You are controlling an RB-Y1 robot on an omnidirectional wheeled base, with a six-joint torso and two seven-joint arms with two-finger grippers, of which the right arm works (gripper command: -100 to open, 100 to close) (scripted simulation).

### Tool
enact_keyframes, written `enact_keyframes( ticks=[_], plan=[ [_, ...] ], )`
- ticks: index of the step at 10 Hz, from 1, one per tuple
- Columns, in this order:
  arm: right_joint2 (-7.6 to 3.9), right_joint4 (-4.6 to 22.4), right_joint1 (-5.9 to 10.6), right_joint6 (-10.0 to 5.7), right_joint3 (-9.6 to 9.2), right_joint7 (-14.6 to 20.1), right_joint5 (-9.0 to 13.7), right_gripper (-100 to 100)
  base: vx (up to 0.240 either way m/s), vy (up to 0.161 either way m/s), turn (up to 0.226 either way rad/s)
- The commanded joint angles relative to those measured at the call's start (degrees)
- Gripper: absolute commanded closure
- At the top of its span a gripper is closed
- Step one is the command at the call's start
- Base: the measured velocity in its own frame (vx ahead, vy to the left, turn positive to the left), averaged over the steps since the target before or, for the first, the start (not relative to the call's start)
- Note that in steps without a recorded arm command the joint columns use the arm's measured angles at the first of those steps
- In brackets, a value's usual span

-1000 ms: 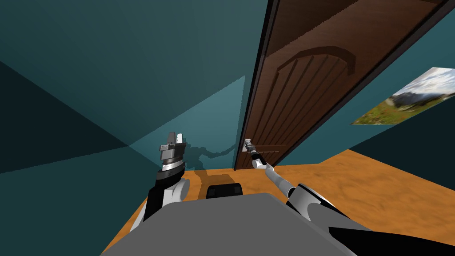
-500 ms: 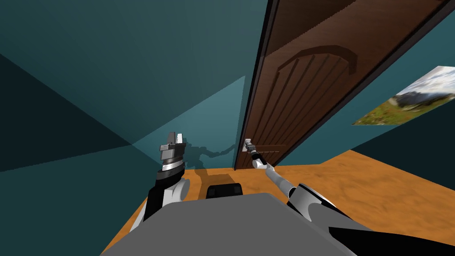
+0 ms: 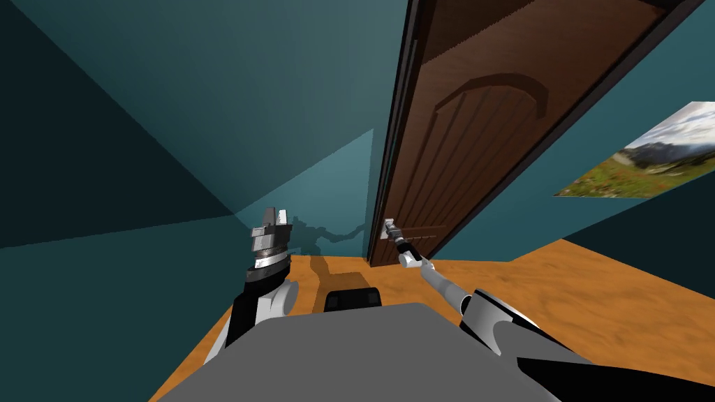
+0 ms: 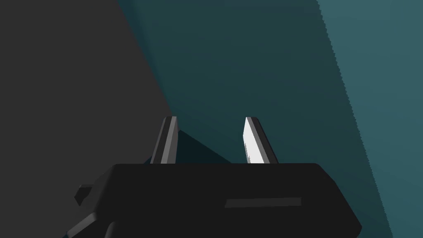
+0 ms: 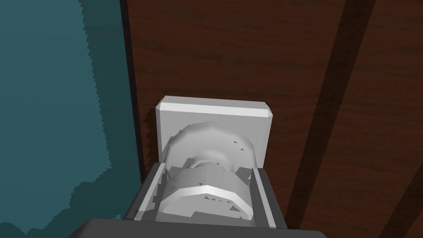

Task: Pull the door open

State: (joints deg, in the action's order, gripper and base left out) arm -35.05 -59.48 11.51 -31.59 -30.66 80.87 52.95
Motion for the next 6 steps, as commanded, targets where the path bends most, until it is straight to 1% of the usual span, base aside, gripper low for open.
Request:
enact_keyframes(
  ticks=[1, 3, 4, 5, 6],
  plan=[
    [-1.05, -1.1, -0.38, -0.51, -1.36, 1.2, 0.0, 100, -0.219, -0.115, 0.101],
    [-2.42, -2.0, -0.71, -1.15, -2.97, 2.7, -0.1, 100, -0.219, -0.13, 0.115],
    [-2.88, -2.2, -0.82, -1.36, -3.5, 3.1, -0.1, 100, -0.205, -0.099, 0.084],
    [-2.46, -1.8, -0.72, -1.22, -3.22, 2.7, -0.2, 100, -0.089, -0.036, 0.023],
    [-3.37, -2.2, -0.92, -1.88, -4.61, 3.8, -0.4, 100, -0.13, -0.058, 0.077]
  ],
)
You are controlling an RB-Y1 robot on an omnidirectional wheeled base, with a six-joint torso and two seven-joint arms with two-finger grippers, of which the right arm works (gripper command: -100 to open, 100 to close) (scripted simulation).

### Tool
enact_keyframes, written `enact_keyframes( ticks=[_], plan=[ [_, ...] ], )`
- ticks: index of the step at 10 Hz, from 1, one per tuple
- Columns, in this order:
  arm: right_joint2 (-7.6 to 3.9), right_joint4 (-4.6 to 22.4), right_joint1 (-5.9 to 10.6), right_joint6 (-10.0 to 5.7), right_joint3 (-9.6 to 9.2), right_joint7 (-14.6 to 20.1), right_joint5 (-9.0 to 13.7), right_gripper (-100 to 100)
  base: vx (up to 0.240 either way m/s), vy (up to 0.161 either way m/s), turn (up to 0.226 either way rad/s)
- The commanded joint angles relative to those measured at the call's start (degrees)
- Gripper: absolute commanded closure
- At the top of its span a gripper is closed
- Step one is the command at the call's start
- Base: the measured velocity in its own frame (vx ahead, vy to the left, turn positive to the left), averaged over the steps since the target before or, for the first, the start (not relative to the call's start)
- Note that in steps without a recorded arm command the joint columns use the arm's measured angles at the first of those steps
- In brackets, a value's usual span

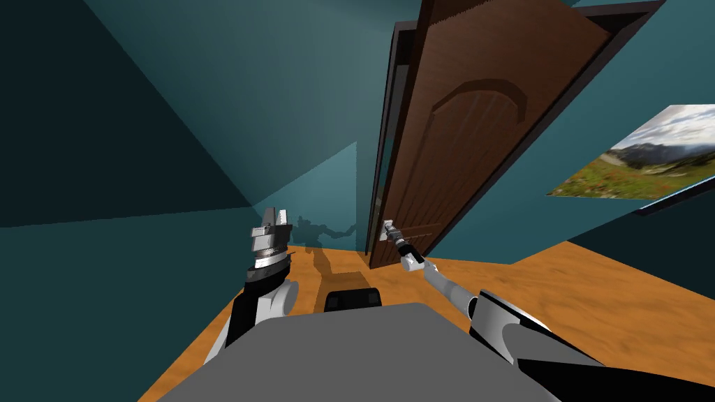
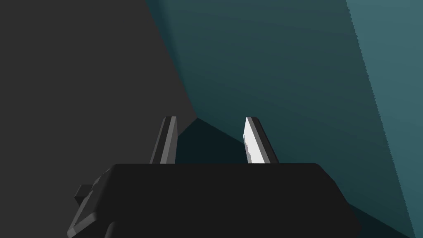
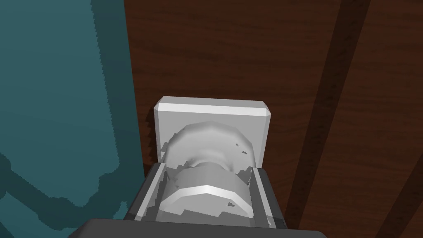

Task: Pull the door open

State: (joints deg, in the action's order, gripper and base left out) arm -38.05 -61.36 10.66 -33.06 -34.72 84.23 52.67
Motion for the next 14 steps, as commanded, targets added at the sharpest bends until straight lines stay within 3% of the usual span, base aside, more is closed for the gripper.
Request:
enact_keyframes(
  ticks=[1, 7, 8, 9, 14],
  plan=[
    [-0.99, -0.7, -0.11, -0.86, -1.31, 1.1, -0.2, 100, -0.211, -0.138, 0.12],
    [-5.57, -2.9, -0.42, -4.17, -6.86, 5.6, -1.2, 100, -0.224, -0.135, 0.119],
    [-5.06, -2.4, -0.14, -3.76, -6.36, 5.2, -1.1, 100, -0.118, -0.051, 0.028],
    [-6.46, -2.9, -0.67, -5.1, -7.95, 6.6, -1.5, 100, -0.137, -0.108, 0.109],
    [-11.26, -5.1, -1.96, -9.61, -12.49, 10.4, -2.6, 100, -0.211, -0.156, 0.15]
  ],
)
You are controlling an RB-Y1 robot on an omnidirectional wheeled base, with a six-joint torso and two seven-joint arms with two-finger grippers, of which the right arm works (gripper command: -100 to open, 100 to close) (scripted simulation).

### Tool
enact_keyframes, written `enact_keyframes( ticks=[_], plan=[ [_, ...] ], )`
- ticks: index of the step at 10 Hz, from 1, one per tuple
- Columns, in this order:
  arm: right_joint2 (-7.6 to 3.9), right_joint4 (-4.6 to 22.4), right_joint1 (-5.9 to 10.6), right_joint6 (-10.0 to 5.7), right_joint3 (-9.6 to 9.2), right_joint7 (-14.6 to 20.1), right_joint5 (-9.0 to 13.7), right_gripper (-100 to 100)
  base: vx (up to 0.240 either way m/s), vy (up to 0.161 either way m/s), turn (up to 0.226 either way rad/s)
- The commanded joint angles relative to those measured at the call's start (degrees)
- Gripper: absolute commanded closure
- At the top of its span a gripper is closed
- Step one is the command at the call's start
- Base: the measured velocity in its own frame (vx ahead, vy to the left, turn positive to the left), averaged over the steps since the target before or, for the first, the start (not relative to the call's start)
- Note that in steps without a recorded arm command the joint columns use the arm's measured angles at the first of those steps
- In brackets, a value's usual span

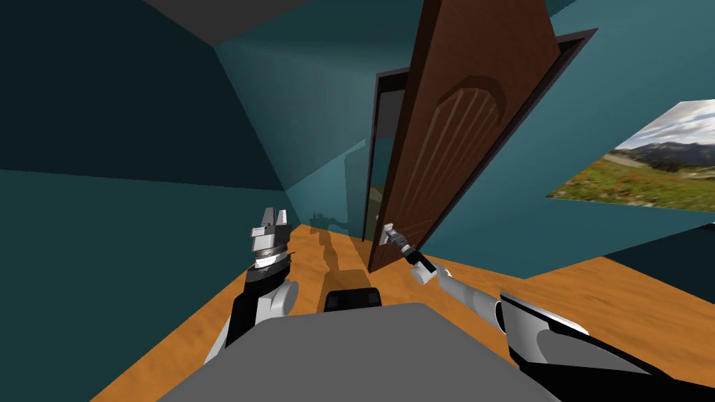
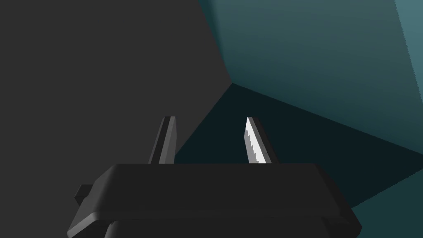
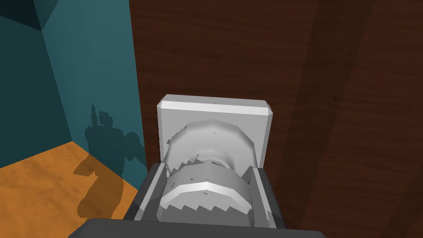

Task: Pull the door open

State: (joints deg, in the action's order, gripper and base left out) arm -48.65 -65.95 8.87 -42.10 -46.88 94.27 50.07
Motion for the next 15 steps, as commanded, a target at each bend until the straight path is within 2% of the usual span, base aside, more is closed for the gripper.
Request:
enact_keyframes(
  ticks=[1, 2, 3, 4, 5, 11, 12, 15],
  plan=[
    [-1.42, -0.9, -0.37, -1.29, -1.06, 1.0, -0.2, 100, -0.215, -0.133, 0.104],
    [-2.27, -1.3, -0.6, -2.08, -1.86, 1.6, -0.4, 100, -0.218, -0.136, 0.095],
    [-1.54, -0.6, -0.26, -1.64, -1.56, 1.3, -0.4, 100, -0.096, -0.062, 0.024],
    [-2.58, -0.4, -0.44, -3.2, -2.98, 2.6, -0.9, 100, -0.139, -0.092, 0.151],
    [-2.9, -0.4, -0.45, -3.64, -3.34, 2.9, -1.1, 100, -0.205, -0.157, 0.141],
    [-6.95, -0.1, -0.53, -9.35, -7.95, 7.1, -2.8, 100, -0.197, -0.159, 0.141],
    [-6.57, -0.2, -0.64, -8.69, -7.69, 6.7, -2.7, 100, -0.088, -0.062, 0.027],
    [-7.3, 0.4, -0.55, -10.29, -8.86, 8.0, -3.4, 100, -0.158, -0.12, 0.148]
  ],
)
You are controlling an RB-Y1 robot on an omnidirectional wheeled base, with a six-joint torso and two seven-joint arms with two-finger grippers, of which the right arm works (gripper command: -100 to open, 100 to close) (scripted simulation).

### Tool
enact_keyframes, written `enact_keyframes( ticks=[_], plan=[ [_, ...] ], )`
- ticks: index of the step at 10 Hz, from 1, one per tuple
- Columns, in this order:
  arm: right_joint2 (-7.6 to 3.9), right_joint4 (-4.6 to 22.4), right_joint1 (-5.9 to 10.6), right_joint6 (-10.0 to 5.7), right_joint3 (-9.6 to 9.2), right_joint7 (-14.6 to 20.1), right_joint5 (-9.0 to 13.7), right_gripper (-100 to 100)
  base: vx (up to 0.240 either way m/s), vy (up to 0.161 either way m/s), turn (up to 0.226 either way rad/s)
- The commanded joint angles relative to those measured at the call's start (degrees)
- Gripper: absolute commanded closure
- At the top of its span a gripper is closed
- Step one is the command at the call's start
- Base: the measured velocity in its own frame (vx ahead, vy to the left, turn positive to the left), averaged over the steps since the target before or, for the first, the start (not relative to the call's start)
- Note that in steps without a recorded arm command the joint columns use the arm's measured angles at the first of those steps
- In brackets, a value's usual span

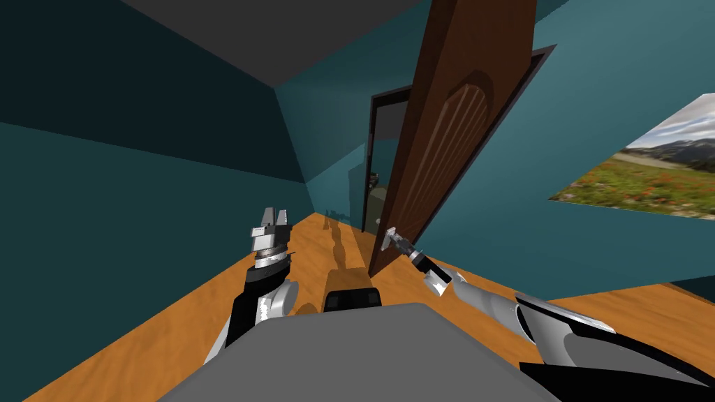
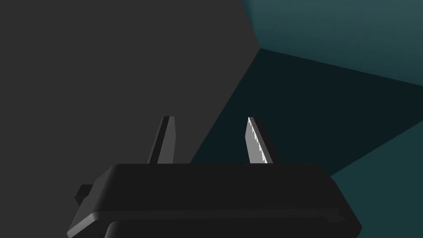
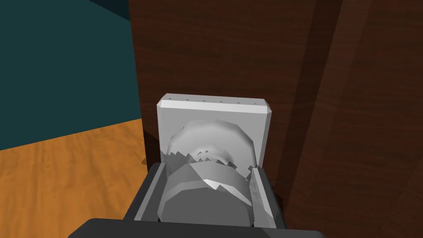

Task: Pull the door open

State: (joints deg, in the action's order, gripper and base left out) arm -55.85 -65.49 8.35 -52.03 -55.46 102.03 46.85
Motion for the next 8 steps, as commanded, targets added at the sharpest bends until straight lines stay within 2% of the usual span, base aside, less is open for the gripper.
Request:
enact_keyframes(
  ticks=[1, 8],
  plan=[
    [-0.23, 0.1, 0.02, -0.66, -0.46, 0.5, -0.3, 100, -0.137, -0.138, 0.126],
    [-1.67, 1.5, 0.51, -3.95, -2.54, 3.0, -1.7, 100, -0.167, -0.136, 0.134]
  ],
)
